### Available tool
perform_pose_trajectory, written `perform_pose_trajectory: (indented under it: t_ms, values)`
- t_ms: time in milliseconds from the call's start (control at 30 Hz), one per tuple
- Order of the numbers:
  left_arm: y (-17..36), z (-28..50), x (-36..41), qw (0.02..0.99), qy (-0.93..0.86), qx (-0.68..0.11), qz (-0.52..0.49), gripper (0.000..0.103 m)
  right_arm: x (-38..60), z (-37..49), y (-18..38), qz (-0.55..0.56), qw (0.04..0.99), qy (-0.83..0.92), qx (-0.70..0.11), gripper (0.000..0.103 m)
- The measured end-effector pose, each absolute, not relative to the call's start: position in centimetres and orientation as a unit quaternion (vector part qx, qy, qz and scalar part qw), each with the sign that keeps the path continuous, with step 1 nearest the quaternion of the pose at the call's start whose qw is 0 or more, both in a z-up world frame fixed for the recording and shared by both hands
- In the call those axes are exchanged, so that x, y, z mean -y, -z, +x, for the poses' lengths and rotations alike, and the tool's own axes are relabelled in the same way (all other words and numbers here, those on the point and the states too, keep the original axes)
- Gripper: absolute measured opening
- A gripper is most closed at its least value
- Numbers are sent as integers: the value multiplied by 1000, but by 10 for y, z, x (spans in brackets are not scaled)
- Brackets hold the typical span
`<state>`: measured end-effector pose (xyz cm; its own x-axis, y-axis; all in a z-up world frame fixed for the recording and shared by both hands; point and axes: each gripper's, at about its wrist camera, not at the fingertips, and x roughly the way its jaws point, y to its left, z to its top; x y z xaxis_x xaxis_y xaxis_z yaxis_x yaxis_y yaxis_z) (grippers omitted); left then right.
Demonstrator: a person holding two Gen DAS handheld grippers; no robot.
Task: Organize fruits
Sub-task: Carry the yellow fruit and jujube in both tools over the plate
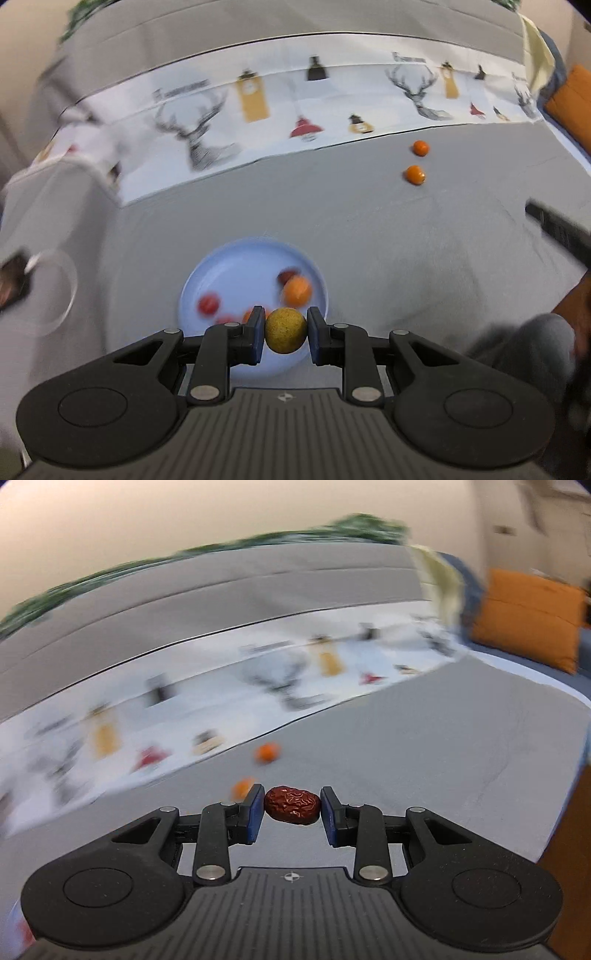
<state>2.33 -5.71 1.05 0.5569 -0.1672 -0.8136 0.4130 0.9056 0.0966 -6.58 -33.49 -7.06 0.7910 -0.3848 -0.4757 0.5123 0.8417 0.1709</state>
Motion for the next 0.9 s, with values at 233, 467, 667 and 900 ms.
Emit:
perform_pose_trajectory:
  t_ms: [233, 467, 667, 900]
  values:
    - [-35, -36, 9, 893, 152, -412, 97, 26, 232, -142, 33, 103, 958, 125, -236, 34]
    - [-57, -78, -22, 913, 156, -374, 49, 26, 172, -170, 0, 62, 972, 52, -222, 34]
    - [-62, -102, -42, 919, 152, -363, 31, 26, 139, -190, -8, 20, 978, 14, -206, 34]
    - [-65, -109, -55, 922, 148, -356, 21, 26, 126, -191, -14, -2, 980, 0, -201, 34]
